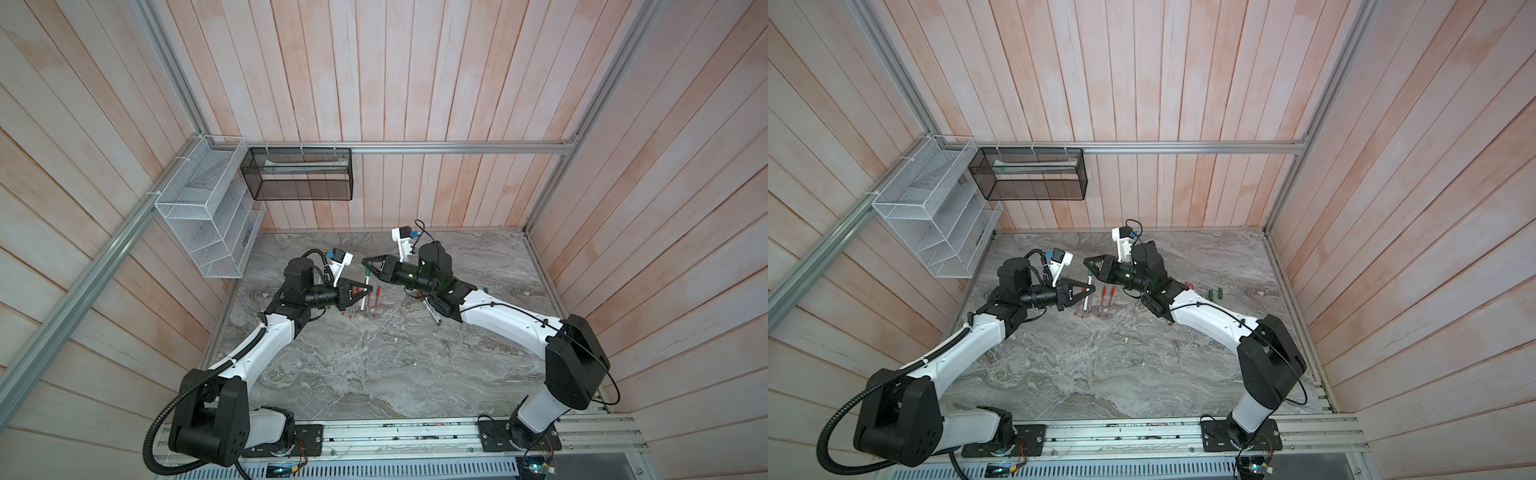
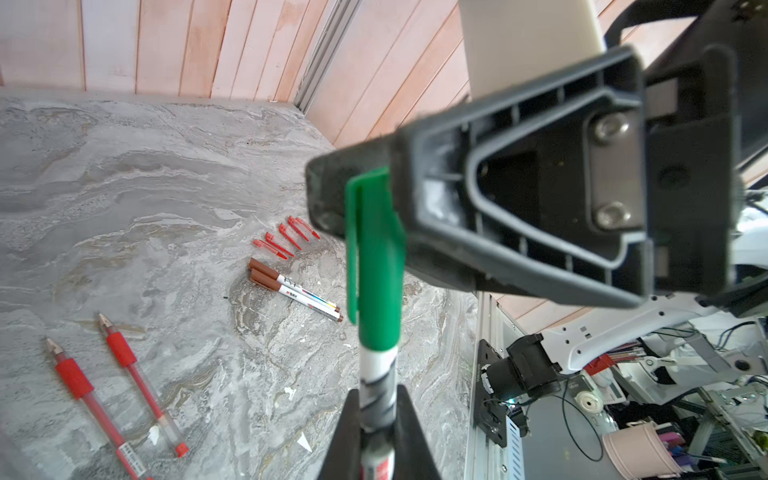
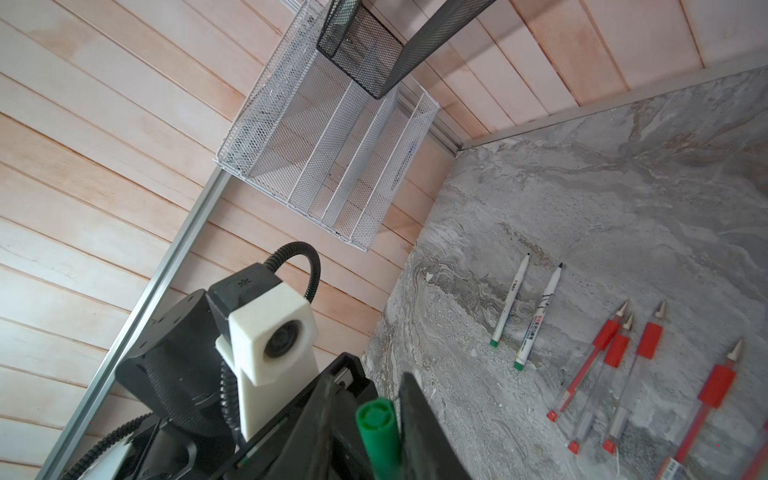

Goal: Open the pen caps
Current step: 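Pull the left gripper away from the right gripper to remove the green cap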

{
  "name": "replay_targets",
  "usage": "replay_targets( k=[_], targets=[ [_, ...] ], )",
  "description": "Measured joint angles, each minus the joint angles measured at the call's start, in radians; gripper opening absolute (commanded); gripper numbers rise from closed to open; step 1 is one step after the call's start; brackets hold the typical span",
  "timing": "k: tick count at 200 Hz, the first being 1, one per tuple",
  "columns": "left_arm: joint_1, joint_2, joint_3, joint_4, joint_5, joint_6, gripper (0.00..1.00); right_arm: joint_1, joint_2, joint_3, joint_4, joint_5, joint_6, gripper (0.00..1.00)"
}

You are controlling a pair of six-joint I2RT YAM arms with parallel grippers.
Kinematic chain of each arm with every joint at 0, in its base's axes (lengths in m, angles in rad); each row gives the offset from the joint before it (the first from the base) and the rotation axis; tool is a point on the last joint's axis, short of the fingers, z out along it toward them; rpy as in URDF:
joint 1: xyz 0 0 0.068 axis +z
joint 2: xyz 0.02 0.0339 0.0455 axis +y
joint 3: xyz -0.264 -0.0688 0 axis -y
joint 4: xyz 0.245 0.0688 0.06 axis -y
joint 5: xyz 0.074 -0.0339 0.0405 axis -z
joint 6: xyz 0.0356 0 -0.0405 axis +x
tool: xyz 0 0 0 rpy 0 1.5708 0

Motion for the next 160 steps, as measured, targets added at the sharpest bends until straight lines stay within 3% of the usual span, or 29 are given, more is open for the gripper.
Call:
replay_targets(
  k=[35, 64, 127, 160],
  targets=[
    [-0.013, 0.0, 0.0, -0.016, -0.025, 0.014, 0.0, 0.012, 0.023, 0.017, -0.064, 0.006, -0.008, 0.22],
    [-0.022, 0.0, 0.0, -0.029, -0.042, 0.009, 0.0, 0.012, 0.024, 0.019, -0.105, 0.032, -0.051, 0.0],
    [-0.08, 0.0, -0.005, 0.002, -0.08, -0.001, 0.0, -0.051, -0.024, 0.048, -0.241, -0.03, -0.105, 0.0],
    [-0.14, -0.013, -0.056, -0.006, -0.015, 0.025, 0.0, -0.233, -0.126, 0.082, -0.256, 0.016, -0.116, 0.0]
  ],
)
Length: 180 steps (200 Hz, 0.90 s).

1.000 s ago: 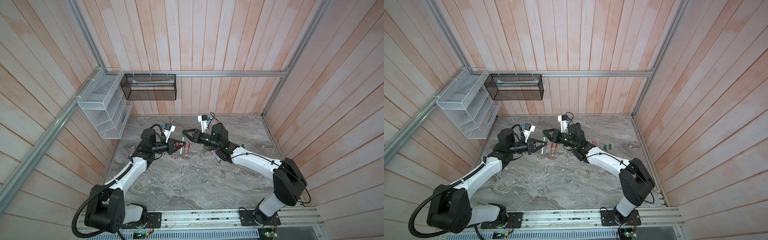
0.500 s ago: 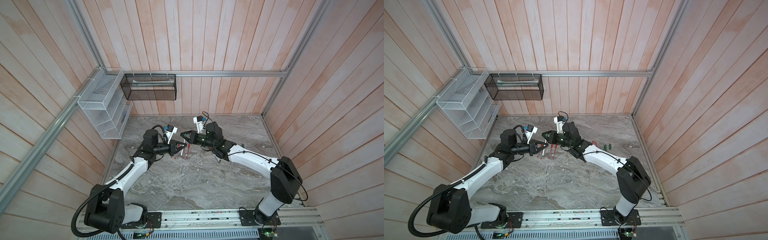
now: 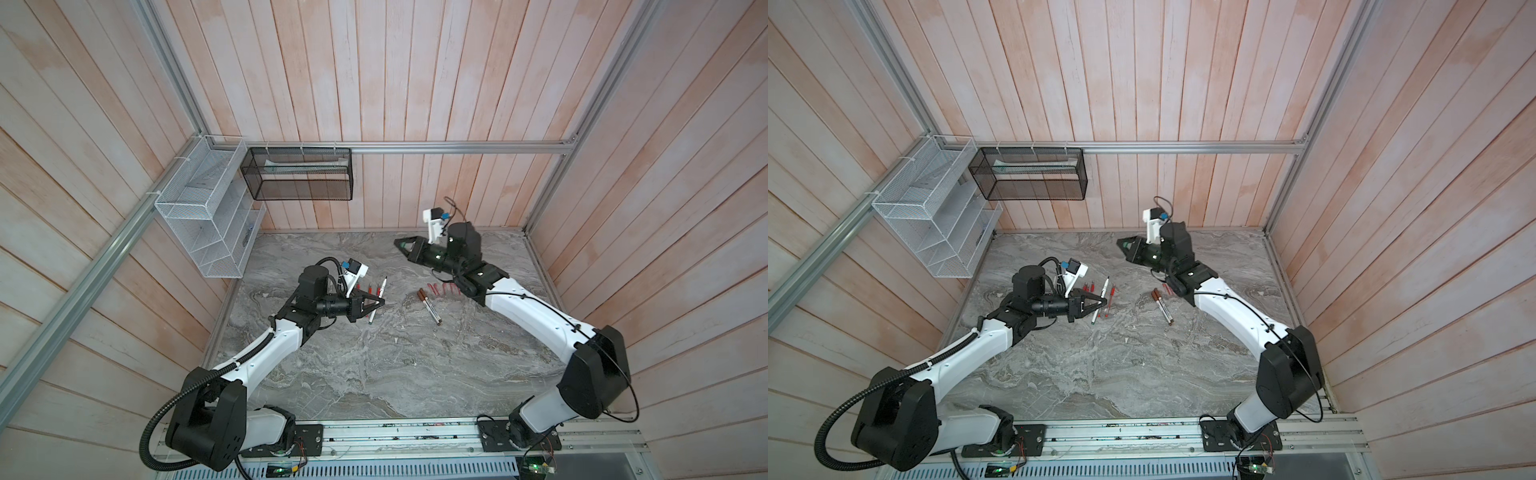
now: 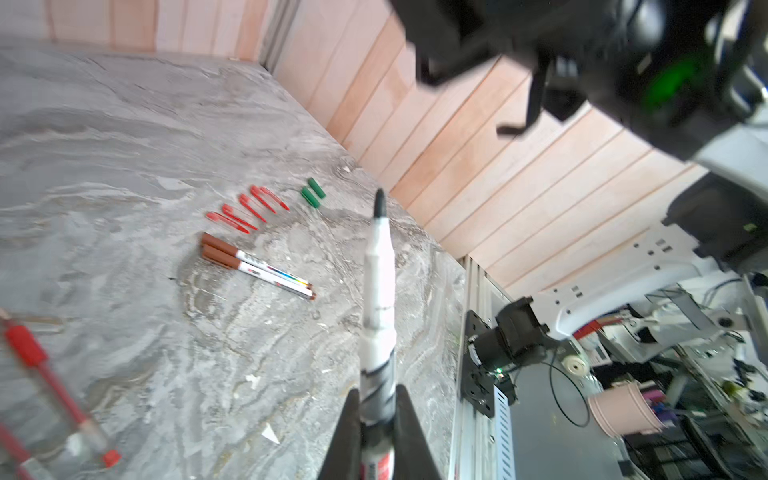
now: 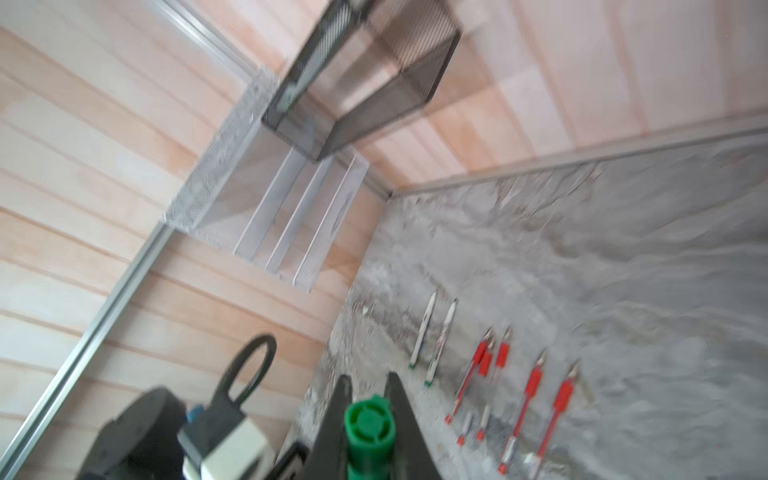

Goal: Open the pen caps
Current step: 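Pull the left gripper away from the right gripper to remove the green cap, then lay the marker in the row with the left gripper while the right carries the cap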

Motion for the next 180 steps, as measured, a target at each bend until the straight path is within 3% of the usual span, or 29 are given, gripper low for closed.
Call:
replay_targets(
  k=[77, 128, 180],
  targets=[
    [-0.008, -0.093, -0.048, -0.193, 0.006, 0.091, 0.0, -0.209, -0.236, -0.165, -0.043, -0.002, -0.015, 0.0],
    [0.06, -0.131, -0.039, -0.415, -0.142, 0.174, 0.0, -0.367, -0.356, -0.232, -0.179, -0.031, -0.092, 0.0],
    [0.175, -0.21, -0.083, -0.489, -0.349, 0.094, 0.0, -0.547, -0.467, -0.35, -0.278, -0.071, -0.173, 0.0]
  ],
)
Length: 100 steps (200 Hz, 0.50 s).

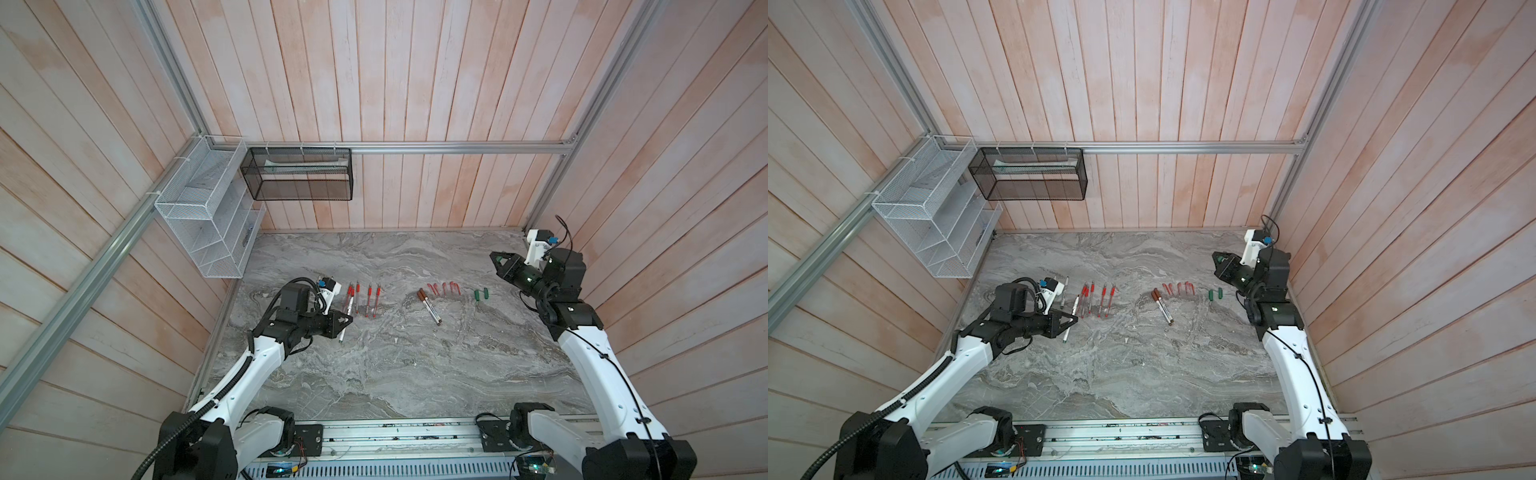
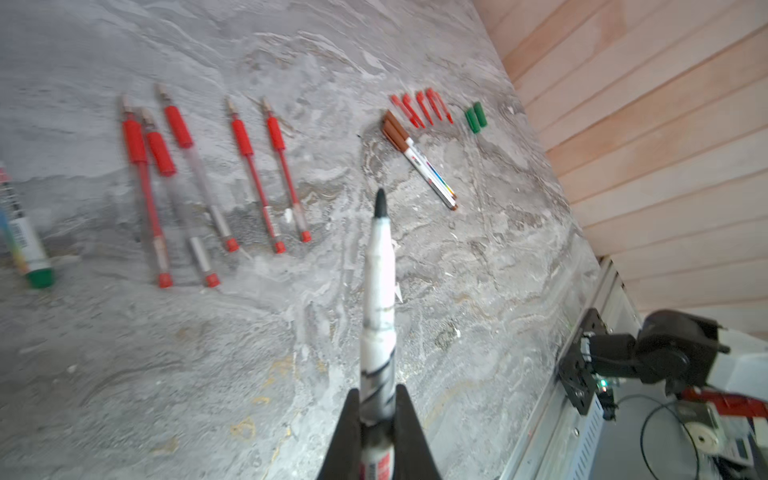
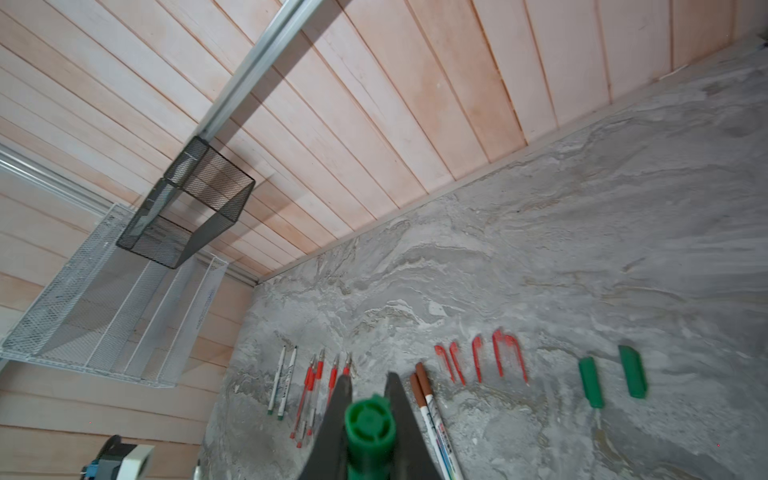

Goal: Open the pen caps
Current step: 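Lay the marker in the row with the left gripper while the right carries the cap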

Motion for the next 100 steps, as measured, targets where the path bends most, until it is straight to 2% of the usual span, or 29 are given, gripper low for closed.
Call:
replay_targets(
  k=[28, 57, 100],
  targets=[
    [0.074, -0.019, -0.092, 0.044, -0.02, -0.081, 0.0, -0.053, 0.007, -0.014, -0.079, 0.0, -0.069, 0.0],
    [0.09, 0.0, -0.182, 0.066, -0.02, -0.135, 0.0, -0.099, 0.057, -0.015, -0.112, 0.01, -0.132, 0.0],
    [0.092, 0.1, -0.183, 0.108, -0.04, -0.156, 0.0, -0.13, 0.286, 0.003, -0.125, 0.05, -0.218, 0.0]
  ],
)
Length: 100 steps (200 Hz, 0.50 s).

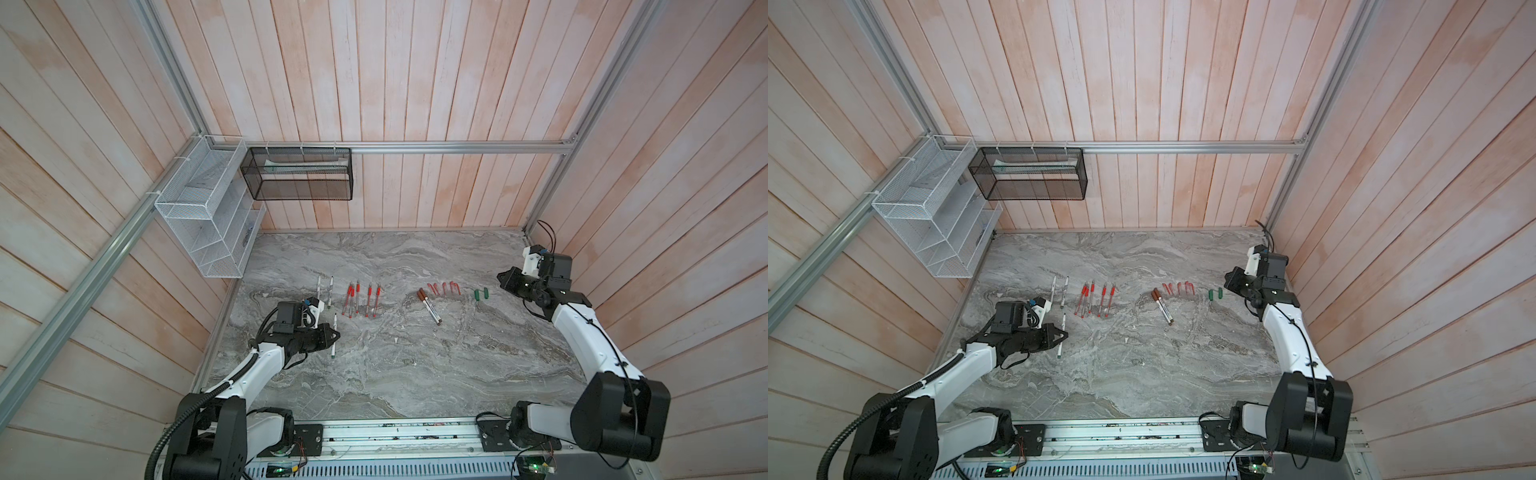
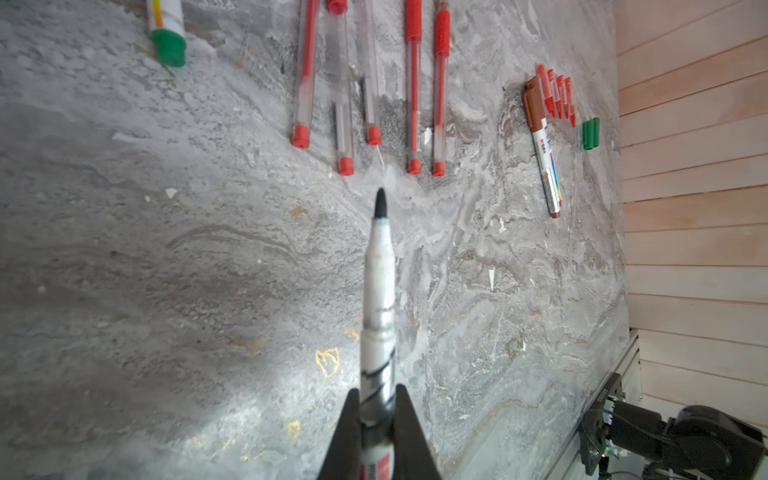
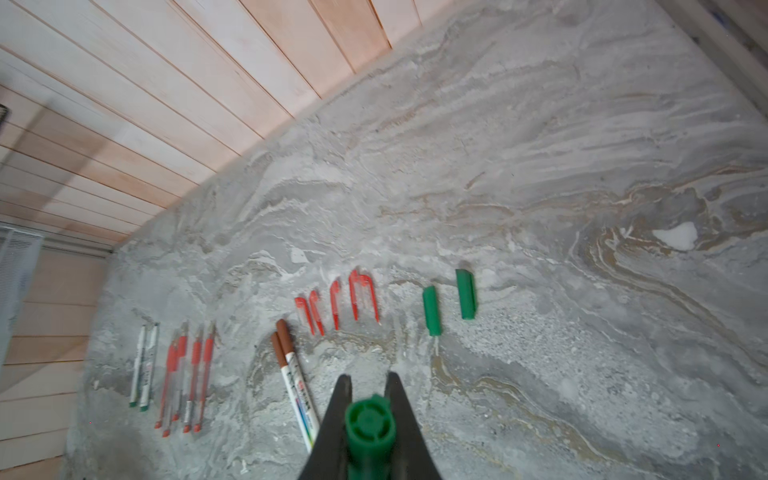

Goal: Open the pen caps
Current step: 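Lay the marker in the row with the left gripper while the right carries the cap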

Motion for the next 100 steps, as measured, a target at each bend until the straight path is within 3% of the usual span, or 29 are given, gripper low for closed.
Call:
replay_targets(
  k=[100],
  targets=[
    [0.004, 0.201, 0.021, 0.041, -0.076, -0.026, 0.0, -0.095, 0.23, 0.028, -0.005, 0.114, -0.143, 0.0]
  ],
)
